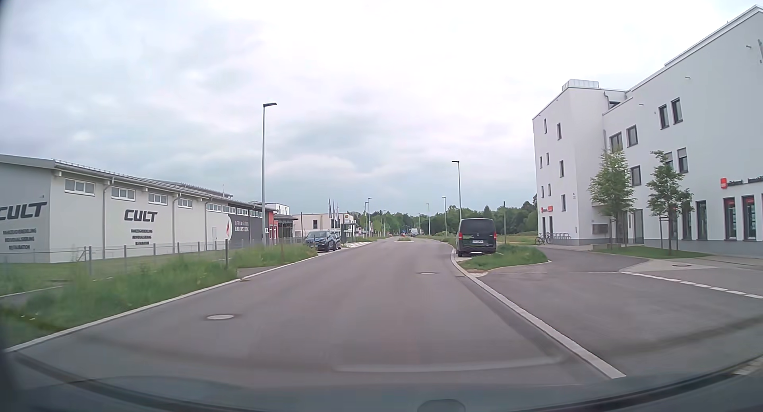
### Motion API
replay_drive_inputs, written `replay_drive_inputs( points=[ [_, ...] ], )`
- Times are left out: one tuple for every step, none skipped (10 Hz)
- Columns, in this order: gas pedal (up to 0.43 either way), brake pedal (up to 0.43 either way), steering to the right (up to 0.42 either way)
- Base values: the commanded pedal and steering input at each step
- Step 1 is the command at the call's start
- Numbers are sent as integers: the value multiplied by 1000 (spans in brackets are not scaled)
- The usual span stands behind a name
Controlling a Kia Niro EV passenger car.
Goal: Follow the waypoints while adhering to traffic rules and regulations
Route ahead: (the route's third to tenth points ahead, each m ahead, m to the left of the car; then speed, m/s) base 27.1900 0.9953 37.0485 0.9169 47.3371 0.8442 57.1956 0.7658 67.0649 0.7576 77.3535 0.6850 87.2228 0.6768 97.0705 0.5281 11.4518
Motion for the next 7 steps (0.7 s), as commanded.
replay_drive_inputs(
  points=[
    [87,0,8],
    [87,0,8],
    [87,0,8],
    [87,0,8],
    [87,0,8],
    [87,0,8],
    [87,0,8]
  ],
)
